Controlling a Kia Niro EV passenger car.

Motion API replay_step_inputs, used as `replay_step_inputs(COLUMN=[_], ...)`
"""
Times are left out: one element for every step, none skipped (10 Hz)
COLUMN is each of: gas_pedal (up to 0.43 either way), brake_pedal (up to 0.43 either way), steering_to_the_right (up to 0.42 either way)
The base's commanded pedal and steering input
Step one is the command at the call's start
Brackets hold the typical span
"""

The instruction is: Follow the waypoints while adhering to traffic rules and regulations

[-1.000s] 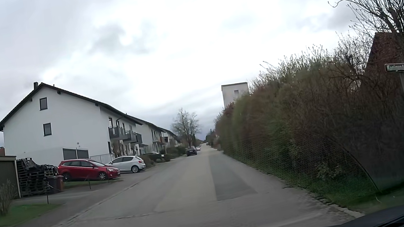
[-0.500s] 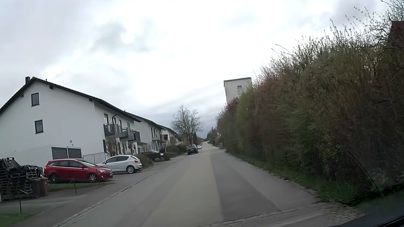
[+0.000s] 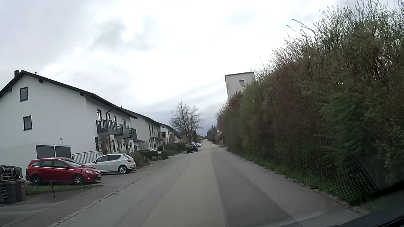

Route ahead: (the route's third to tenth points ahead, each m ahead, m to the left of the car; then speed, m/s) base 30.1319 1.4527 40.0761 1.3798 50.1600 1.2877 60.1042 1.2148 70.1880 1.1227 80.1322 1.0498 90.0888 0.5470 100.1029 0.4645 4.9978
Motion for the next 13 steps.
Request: replay_step_inputs(gas_pedal=[0.197, 0.197, 0.197, 0.197, 0.197, 0.197, 0.197, 0.197, 0.197, 0.197, 0.197, 0.197, 0.197], brake_pedal=[0.000, 0.000, 0.000, 0.000, 0.000, 0.000, 0.000, 0.000, 0.000, 0.000, 0.000, 0.000, 0.000], steering_to_the_right=[0.003, 0.005, 0.006, 0.007, 0.007, 0.007, 0.008, 0.008, 0.008, 0.008, 0.008, 0.008, 0.009])
